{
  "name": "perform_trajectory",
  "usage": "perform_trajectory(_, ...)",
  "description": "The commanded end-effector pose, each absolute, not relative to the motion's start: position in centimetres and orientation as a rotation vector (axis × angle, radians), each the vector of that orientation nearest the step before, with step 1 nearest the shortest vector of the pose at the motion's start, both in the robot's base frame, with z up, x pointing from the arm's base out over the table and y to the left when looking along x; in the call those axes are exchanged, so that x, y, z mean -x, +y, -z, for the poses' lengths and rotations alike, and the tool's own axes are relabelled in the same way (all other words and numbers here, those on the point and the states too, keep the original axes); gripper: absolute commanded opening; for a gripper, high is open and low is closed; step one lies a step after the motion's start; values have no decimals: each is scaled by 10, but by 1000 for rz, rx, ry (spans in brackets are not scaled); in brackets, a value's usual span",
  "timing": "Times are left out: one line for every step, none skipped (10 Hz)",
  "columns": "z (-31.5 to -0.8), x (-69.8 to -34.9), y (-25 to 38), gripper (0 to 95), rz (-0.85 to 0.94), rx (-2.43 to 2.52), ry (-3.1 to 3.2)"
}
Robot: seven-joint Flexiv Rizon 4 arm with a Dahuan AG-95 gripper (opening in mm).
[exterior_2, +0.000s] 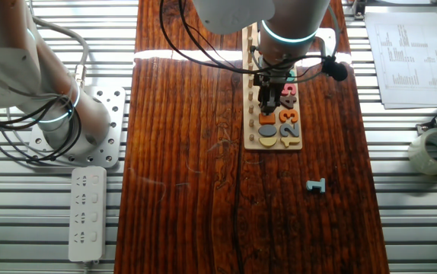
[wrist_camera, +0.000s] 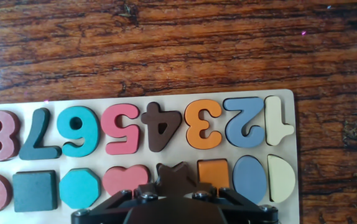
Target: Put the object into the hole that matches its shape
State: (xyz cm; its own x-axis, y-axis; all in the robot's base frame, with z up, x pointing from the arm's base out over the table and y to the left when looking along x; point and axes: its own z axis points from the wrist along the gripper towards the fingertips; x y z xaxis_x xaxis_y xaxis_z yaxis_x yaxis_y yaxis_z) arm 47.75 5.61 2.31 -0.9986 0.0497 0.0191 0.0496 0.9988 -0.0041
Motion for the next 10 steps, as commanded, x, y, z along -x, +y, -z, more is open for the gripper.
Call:
perform_trajectory(-22, -478, 56, 0, -7, 83, -3123)
perform_trajectory(-22, -478, 56, 0, -3, 86, -3124)
perform_trajectory(-22, -478, 57, 0, 0, 92, -3124)
perform_trajectory(-22, -478, 57, 0, -2, 91, -3124)
perform_trajectory(-22, -478, 57, 0, -3, 90, -3124)
perform_trajectory(-22, -478, 57, 0, -2, 92, -3124)
perform_trajectory(-22, -478, 58, 0, -1, 93, -3124)
perform_trajectory(-21, -477, 60, 0, -3, 93, -3124)
perform_trajectory(-21, -477, 60, 0, -7, 93, -3124)
perform_trajectory(-21, -476, 60, 0, -16, 90, -3124)
